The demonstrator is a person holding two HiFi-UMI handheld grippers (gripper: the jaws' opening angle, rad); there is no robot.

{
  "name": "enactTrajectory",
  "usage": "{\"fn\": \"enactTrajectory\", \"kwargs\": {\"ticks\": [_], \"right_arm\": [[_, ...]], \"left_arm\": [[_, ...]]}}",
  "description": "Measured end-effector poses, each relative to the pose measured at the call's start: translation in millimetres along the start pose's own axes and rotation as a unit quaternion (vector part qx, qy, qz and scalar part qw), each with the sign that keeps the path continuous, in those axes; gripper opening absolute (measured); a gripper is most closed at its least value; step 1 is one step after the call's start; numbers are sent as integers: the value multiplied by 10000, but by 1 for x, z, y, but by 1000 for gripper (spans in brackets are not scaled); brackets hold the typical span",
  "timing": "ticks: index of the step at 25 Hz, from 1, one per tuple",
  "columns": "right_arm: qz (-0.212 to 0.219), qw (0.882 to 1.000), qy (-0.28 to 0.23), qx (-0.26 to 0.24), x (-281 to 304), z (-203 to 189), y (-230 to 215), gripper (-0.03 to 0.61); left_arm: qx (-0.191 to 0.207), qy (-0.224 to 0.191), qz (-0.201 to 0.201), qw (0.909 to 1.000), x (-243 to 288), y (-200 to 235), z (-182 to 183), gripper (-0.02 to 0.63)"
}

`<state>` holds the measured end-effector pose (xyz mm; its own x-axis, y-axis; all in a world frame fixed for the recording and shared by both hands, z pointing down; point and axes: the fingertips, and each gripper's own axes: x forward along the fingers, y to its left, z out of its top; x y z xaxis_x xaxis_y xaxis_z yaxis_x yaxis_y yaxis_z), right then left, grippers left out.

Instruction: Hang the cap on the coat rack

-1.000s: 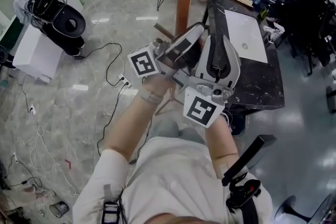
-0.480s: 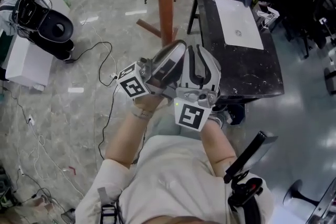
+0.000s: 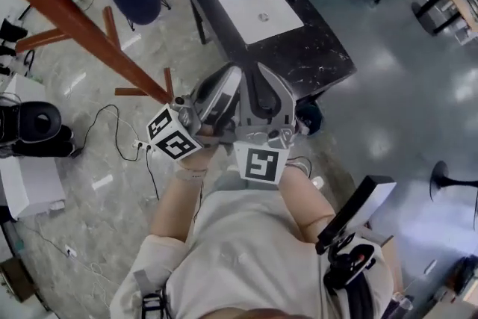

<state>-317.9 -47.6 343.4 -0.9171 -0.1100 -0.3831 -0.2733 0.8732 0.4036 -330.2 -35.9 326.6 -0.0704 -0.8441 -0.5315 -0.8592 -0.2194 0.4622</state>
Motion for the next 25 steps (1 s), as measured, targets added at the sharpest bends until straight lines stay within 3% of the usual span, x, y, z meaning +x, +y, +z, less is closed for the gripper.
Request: {"fn": "enactTrajectory", "kwargs": {"ticks": [5, 12, 21, 25], "right_arm": [[-787, 9952, 504, -280, -21, -10, -72, 54], [-1828, 9746, 1135, -624, -72, -15, -147, 54], [-2796, 9336, 2072, -853, -174, -33, -211, 54], [-3085, 9244, 2119, -743, -235, -20, -233, 54]], "left_arm": [[-516, 519, -605, 9955, 62, -21, -42, 17], [-1164, 1210, -1396, 9759, 117, -64, -102, 15], [-1977, 1957, -2107, 9371, 144, -130, -201, 14], [-2254, 2195, -2306, 9208, 142, -182, -243, 14]]}}
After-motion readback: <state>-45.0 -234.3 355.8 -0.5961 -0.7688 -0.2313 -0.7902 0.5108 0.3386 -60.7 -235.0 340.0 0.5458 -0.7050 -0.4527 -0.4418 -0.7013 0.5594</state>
